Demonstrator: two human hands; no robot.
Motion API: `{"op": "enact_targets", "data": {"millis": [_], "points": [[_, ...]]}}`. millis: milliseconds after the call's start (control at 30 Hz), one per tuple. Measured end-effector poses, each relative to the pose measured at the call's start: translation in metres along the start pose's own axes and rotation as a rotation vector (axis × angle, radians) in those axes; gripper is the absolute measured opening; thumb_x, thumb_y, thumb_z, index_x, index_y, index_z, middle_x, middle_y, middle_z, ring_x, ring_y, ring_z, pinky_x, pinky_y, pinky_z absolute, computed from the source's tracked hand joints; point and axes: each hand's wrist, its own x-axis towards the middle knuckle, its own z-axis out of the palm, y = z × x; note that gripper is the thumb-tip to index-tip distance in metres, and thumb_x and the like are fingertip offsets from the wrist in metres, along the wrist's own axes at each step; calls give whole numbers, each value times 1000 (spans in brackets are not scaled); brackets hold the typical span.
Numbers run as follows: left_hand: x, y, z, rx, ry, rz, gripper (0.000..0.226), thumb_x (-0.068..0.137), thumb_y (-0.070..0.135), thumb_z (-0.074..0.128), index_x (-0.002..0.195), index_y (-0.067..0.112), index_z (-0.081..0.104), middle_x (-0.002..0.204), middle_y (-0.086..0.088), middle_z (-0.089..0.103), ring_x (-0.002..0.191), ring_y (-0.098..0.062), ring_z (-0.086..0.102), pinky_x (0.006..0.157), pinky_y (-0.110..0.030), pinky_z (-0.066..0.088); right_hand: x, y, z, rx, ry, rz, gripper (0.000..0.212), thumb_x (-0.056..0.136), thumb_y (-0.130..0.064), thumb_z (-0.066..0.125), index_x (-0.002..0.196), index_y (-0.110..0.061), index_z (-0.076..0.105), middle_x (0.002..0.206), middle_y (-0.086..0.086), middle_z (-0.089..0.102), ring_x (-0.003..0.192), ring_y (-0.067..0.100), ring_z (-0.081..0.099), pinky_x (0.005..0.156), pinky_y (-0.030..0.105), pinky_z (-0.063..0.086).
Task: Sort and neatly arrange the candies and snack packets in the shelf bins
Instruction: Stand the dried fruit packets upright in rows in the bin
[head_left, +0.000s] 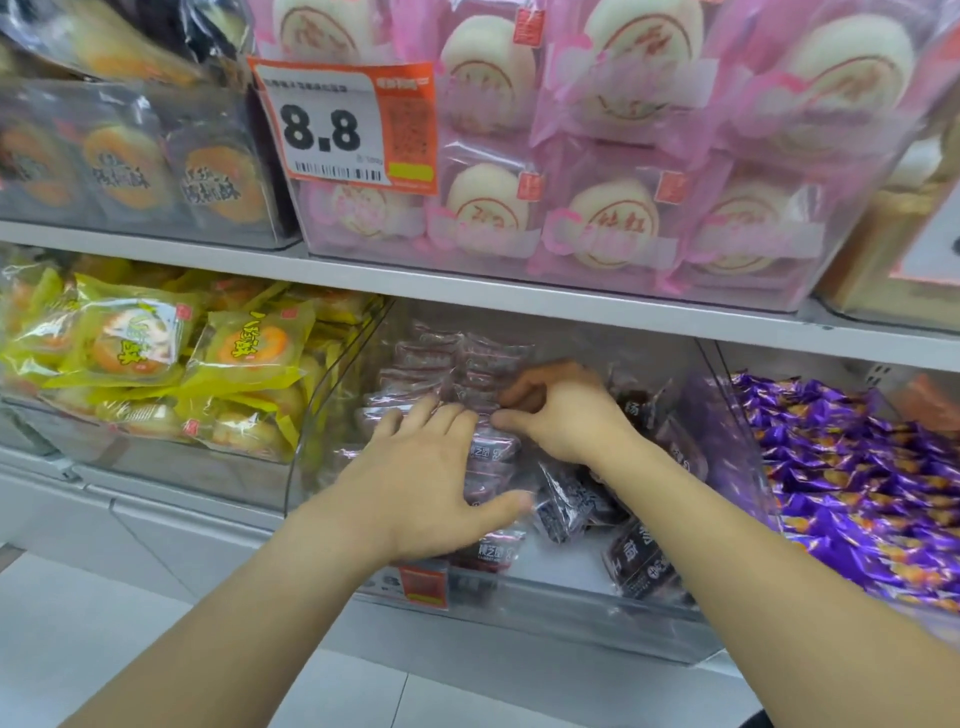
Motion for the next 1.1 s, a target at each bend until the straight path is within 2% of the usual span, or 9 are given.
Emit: {"op": "enact_targets", "data": {"millis": [167,300,400,500,633,767,833,933,1100], "points": [[1,-1,-2,5,-16,3,114,64,95,4,150,22,23,157,7,25,147,-18,12,120,-43,16,-4,-1,-38,-277,-64,15,40,87,-29,72,126,-24,62,127,-2,62,112,22,60,94,26,48],[-2,-11,-9,-51,-53,42,107,67,94,18,152,29,19,159,12,20,149,-14,7,119,-41,12,-19,18,-58,-438,-175,112,46,79,-46,78,121,-31,66,120,-10,61,110,17,60,91,22,45],[-6,-18,-13,-98,-60,76,104,67,91,25,152,31,21,158,14,24,147,-10,9,118,-37,12,-27,27,-59,-394,-303,152,70,68,-66,77,129,-37,59,129,-13,63,112,14,61,99,28,48],[-11,-19,-16,-160,-72,84,109,63,91,31,153,31,19,160,13,22,149,-10,6,119,-36,11,-34,24,-56,-421,-353,147,97,58,-64,84,142,-33,47,142,-8,54,124,17,56,106,33,45],[-20,-18,-20,-167,-63,92,119,58,90,45,155,30,14,163,12,12,150,-11,4,120,-36,11,-45,18,-52,-415,-244,93,70,72,-37,83,136,-31,55,132,-5,62,113,16,62,99,31,49],[-26,-26,-19,-161,-35,87,115,56,90,47,153,34,20,162,14,16,150,-11,8,121,-38,16,-58,14,-55,-414,-17,20,42,80,-23,68,121,-32,70,101,-4,74,84,11,64,78,19,47],[-28,-31,-20,-171,-25,81,111,57,87,51,152,36,25,161,13,19,149,-11,9,120,-37,18,-66,18,-58,-418,80,-21,41,79,-15,64,116,-30,73,95,-5,73,79,10,61,77,17,45],[-31,-31,-23,-191,-18,88,103,61,78,65,150,38,30,160,13,22,149,-11,9,122,-39,18,-79,22,-61,-326,145,-87,46,76,-7,63,116,-28,74,108,-8,75,98,14,68,94,27,53],[-40,-13,-31,-438,200,95,92,59,86,59,137,38,49,139,21,48,127,7,39,104,-15,32,-102,14,-67,24,300,-216,47,69,3,65,101,-28,78,93,-16,76,87,-9,68,86,15,54]]}}
